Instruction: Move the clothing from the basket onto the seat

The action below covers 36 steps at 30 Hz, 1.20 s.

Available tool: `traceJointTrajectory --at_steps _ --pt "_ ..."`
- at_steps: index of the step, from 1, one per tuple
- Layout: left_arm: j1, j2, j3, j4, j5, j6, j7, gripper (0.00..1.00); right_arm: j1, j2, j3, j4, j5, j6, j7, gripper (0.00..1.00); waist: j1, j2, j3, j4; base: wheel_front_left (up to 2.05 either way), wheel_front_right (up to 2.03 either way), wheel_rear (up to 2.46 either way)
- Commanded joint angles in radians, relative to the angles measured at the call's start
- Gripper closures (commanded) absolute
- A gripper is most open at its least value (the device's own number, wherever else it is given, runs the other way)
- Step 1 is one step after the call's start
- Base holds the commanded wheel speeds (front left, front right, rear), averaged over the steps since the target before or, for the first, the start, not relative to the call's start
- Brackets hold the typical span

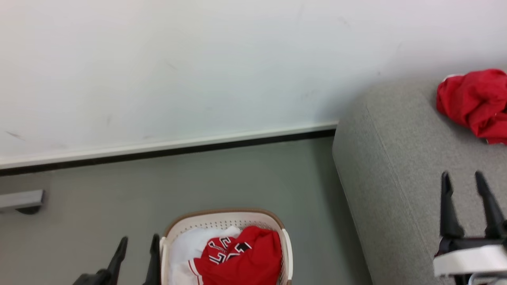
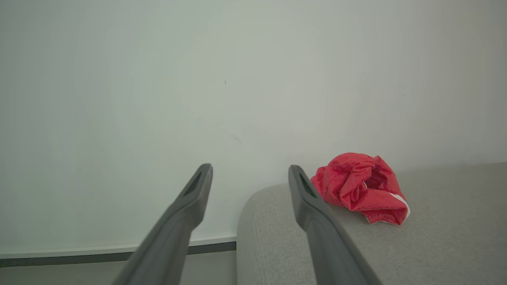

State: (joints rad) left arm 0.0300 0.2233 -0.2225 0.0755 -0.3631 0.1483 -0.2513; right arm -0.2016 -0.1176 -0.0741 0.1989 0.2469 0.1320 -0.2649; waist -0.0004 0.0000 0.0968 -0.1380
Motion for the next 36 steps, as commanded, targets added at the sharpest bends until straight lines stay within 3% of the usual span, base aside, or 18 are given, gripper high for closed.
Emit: traceJointTrajectory --at_steps 1,7,12,23,36 --pt "0.040 -0.002 0.018 0.012 -0.010 0.005 -0.009 0.00 0.057 0.014 0.008 -0.005 -0.017 -0.002 0.001 0.00 0.0004 0.0000 -0.060 0.034 0.00 0.00 0.00" --pt "0.113 -0.027 0.083 -0.013 0.029 -0.006 -0.014 0.00 0.167 0.054 0.034 0.013 -0.057 -0.003 0.001 0.00 0.0004 0.0000 -0.095 0.048 0.00 0.00 0.00" --pt "0.155 -0.069 0.142 -0.033 0.063 -0.042 -0.014 0.00 0.214 0.065 0.070 0.049 -0.071 -0.003 0.001 0.00 0.0004 0.0000 -0.106 0.053 0.00 0.00 0.00" --pt "0.173 -0.133 0.219 -0.021 0.123 -0.113 -0.014 0.00 0.224 0.067 0.117 0.085 -0.039 -0.003 0.001 0.00 0.0004 0.0000 -0.119 0.058 0.00 0.00 0.00" --pt "0.165 -0.160 0.262 -0.013 0.153 -0.154 -0.014 0.00 0.213 0.067 0.129 0.099 -0.034 -0.002 0.001 0.00 0.0004 0.0000 -0.117 0.059 0.00 0.00 0.00"
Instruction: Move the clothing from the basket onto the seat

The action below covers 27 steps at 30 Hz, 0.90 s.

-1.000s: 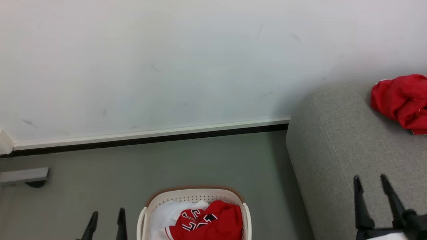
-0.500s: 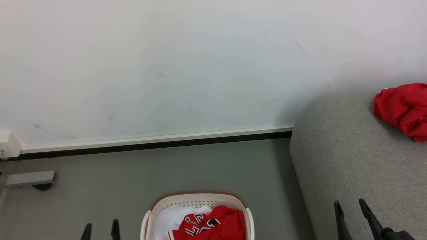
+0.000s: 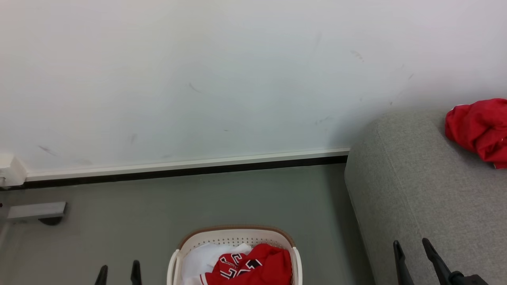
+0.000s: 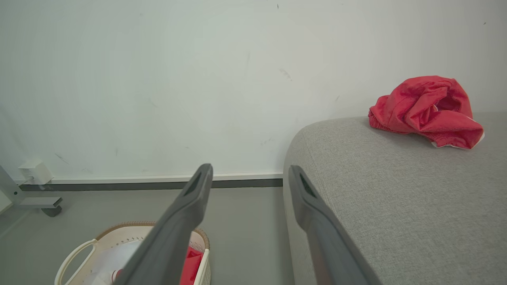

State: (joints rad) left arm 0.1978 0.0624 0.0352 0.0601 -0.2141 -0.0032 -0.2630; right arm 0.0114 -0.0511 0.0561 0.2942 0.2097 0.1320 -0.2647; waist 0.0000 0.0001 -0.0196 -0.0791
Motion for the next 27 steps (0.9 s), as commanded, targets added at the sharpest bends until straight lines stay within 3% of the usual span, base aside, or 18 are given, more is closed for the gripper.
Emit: traceJointTrajectory --at_steps 1,9,16,21,27 --pt "-0.002 -0.001 0.006 0.003 0.005 -0.004 -0.003 0.00 -0.001 0.000 0.000 0.004 0.003 -0.003 0.001 0.00 0.0000 -0.0001 0.000 -0.001 0.00 0.00 0.00" --pt "-0.012 -0.006 0.001 0.005 0.021 -0.021 -0.003 0.00 -0.015 0.000 0.012 -0.013 0.011 -0.003 0.001 0.00 0.0000 -0.0001 0.013 -0.023 0.00 0.00 0.00" --pt "-0.080 0.000 -0.021 0.038 0.050 -0.051 -0.002 0.00 -0.047 0.000 0.017 -0.045 0.012 -0.002 0.001 0.00 0.0000 -0.0001 0.047 -0.080 0.00 0.00 0.00" --pt "-0.179 0.015 -0.069 0.115 0.078 -0.070 0.016 0.00 -0.088 0.000 0.009 -0.084 0.010 -0.002 0.001 0.00 0.0000 -0.0001 0.115 -0.130 0.00 0.00 0.00" --pt "-0.356 0.033 -0.145 0.235 0.135 -0.082 0.113 0.00 -0.168 0.000 0.008 -0.142 0.022 -0.002 0.001 0.00 0.0000 -0.0001 0.258 -0.180 0.00 0.00 0.00"
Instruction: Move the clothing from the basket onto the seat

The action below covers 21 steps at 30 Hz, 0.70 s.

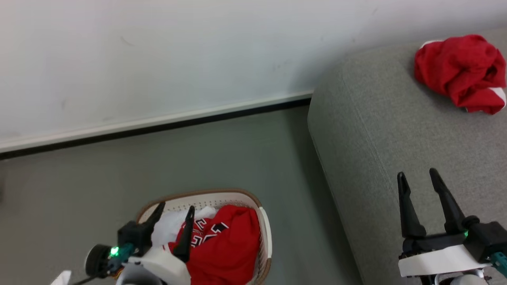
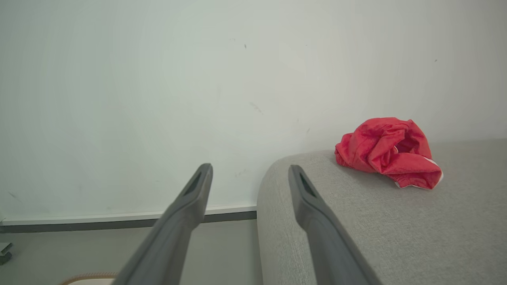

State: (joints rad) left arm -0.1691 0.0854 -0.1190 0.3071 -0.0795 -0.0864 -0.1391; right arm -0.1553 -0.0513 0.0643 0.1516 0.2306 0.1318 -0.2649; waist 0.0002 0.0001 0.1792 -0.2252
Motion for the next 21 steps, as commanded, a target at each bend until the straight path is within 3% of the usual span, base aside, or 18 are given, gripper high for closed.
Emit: traceJointTrajectory --at_steps 1,12,21 --pt "-0.020 0.011 -0.004 0.010 0.009 -0.001 0.008 0.00 -0.015 0.000 0.001 -0.009 0.004 -0.002 0.001 0.00 -0.0002 -0.0001 0.084 -0.041 0.00 0.00 0.00" --pt "-0.321 0.044 -0.118 0.334 0.102 -0.023 0.153 0.00 -0.147 0.001 -0.006 -0.095 0.015 -0.002 0.001 0.00 -0.0002 -0.0001 0.332 -0.099 0.00 0.00 0.00" --pt "-0.518 0.038 -0.161 0.592 0.126 -0.025 0.122 0.00 -0.200 0.001 -0.020 -0.151 0.008 -0.002 0.001 0.00 -0.0002 -0.0001 0.484 -0.108 0.00 0.00 0.00"
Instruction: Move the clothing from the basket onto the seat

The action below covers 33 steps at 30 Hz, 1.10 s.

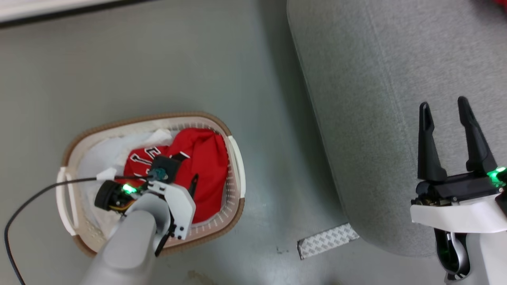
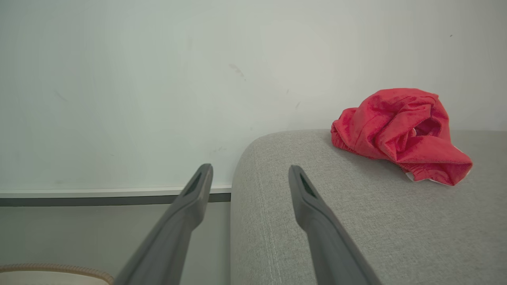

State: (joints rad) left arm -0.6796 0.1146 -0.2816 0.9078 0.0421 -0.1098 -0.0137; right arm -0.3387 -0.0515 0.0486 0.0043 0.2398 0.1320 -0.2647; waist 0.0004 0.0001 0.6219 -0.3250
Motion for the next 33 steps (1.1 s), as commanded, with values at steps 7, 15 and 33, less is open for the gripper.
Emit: traceJointTrajectory --at_steps 7,15,33 --pt "-0.126 0.006 -0.008 0.131 0.003 0.008 -0.025 0.00 -0.031 -0.003 -0.013 -0.047 -0.011 -0.002 0.001 0.00 -0.0004 -0.0001 0.137 0.009 0.00 0.00 0.00" --pt "-0.228 0.023 -0.027 0.234 0.011 0.018 -0.053 0.00 -0.042 -0.012 -0.020 -0.086 -0.012 -0.002 0.001 0.00 -0.0004 -0.0001 0.208 0.028 0.00 0.00 0.00" --pt "-0.317 0.003 -0.064 0.344 -0.021 0.003 -0.077 0.91 -0.042 -0.009 -0.029 -0.100 0.002 -0.002 0.001 0.00 -0.0004 -0.0001 0.266 0.032 0.00 0.00 0.00"
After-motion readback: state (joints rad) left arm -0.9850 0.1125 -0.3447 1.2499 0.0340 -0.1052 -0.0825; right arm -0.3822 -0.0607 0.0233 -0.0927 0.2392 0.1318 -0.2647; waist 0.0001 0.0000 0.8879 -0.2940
